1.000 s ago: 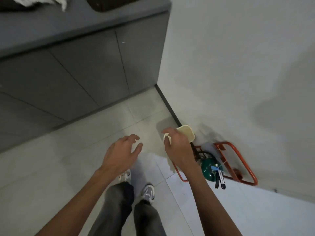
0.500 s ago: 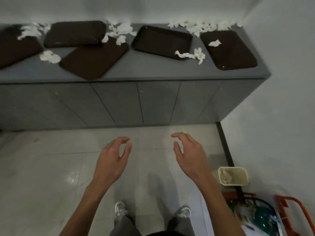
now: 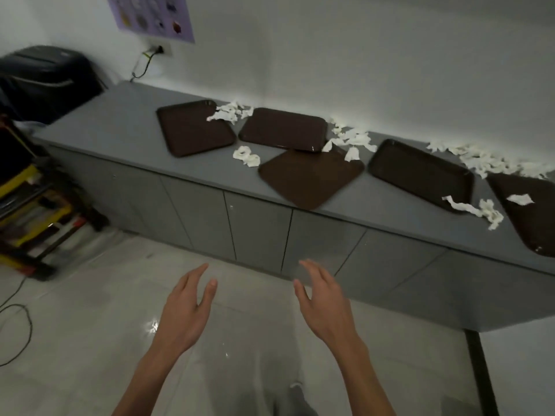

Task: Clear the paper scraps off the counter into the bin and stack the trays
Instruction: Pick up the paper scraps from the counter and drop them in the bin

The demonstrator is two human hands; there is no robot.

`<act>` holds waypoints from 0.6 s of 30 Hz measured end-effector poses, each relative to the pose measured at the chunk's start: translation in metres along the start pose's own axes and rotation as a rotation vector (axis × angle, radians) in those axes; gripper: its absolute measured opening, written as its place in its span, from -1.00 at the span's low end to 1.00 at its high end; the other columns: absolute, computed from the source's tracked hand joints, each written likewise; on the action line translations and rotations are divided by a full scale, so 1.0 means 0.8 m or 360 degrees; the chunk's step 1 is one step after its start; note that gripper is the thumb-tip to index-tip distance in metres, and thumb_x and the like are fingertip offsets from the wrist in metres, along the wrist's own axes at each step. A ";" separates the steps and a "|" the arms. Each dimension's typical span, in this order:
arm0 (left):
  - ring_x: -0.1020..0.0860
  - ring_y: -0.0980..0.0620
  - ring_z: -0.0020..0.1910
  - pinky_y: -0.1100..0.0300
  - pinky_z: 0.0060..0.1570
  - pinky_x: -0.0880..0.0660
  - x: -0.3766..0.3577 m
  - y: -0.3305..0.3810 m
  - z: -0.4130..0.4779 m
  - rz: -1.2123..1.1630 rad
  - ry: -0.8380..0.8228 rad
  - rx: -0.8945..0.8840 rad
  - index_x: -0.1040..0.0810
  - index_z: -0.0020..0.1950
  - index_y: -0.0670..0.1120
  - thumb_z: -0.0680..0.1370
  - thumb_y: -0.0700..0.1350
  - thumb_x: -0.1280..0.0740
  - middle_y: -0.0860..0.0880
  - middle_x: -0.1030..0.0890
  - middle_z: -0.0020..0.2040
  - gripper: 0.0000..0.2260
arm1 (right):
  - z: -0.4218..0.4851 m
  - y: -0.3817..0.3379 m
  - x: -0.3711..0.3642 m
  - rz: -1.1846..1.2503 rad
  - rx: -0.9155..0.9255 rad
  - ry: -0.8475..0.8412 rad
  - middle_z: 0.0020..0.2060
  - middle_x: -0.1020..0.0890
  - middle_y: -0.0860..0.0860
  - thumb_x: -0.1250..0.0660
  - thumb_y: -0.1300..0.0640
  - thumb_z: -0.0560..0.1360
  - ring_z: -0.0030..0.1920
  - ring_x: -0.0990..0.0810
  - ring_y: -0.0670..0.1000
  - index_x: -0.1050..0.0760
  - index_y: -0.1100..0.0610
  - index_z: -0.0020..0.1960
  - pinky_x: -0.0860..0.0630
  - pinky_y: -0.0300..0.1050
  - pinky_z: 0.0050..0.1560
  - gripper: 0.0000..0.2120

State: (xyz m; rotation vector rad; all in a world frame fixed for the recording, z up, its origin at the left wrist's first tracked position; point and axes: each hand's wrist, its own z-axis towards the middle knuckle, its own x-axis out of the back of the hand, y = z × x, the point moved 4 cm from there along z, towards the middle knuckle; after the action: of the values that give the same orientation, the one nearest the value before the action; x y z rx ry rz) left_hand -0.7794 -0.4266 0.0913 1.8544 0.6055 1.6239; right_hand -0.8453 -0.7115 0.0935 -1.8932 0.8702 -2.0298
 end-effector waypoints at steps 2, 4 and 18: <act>-0.43 0.00 0.45 0.24 0.40 -0.25 0.005 -0.021 0.038 0.0007 -0.0010 0.0026 -0.40 0.55 0.05 0.69 0.12 -0.21 0.01 -0.46 0.47 -0.56 | 0.044 -0.014 -0.020 0.0009 0.0019 -0.0052 0.56 -0.41 -0.12 -0.22 -0.09 0.71 0.51 -0.42 -0.03 -0.33 -0.08 0.58 -0.40 -0.05 0.49 -0.55; -0.45 0.00 0.43 0.24 0.39 -0.26 0.004 -0.040 0.082 0.0033 -0.0038 0.0041 -0.42 0.53 0.03 0.68 0.08 -0.24 0.01 -0.49 0.45 -0.58 | 0.090 -0.023 -0.038 0.0020 0.0040 -0.0085 0.54 -0.42 -0.11 -0.24 -0.07 0.71 0.50 -0.43 -0.02 -0.33 -0.08 0.57 -0.42 -0.04 0.48 -0.56; -0.58 -0.03 0.30 0.18 0.30 -0.43 0.008 -0.073 0.440 0.0337 -0.0292 -0.0082 -0.54 0.41 -0.03 0.63 -0.08 -0.37 -0.01 -0.61 0.33 -0.66 | 0.439 -0.094 -0.099 -0.0123 0.0010 -0.0264 0.34 -0.54 -0.02 -0.36 0.02 0.64 0.29 -0.59 0.10 -0.44 -0.04 0.43 -0.55 0.05 0.19 -0.63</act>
State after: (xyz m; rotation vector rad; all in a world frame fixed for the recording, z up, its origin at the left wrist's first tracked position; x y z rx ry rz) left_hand -0.4285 -0.4282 0.0287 2.0573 0.2937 1.5594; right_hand -0.4787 -0.7004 0.0655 -2.0862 0.7592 -1.8809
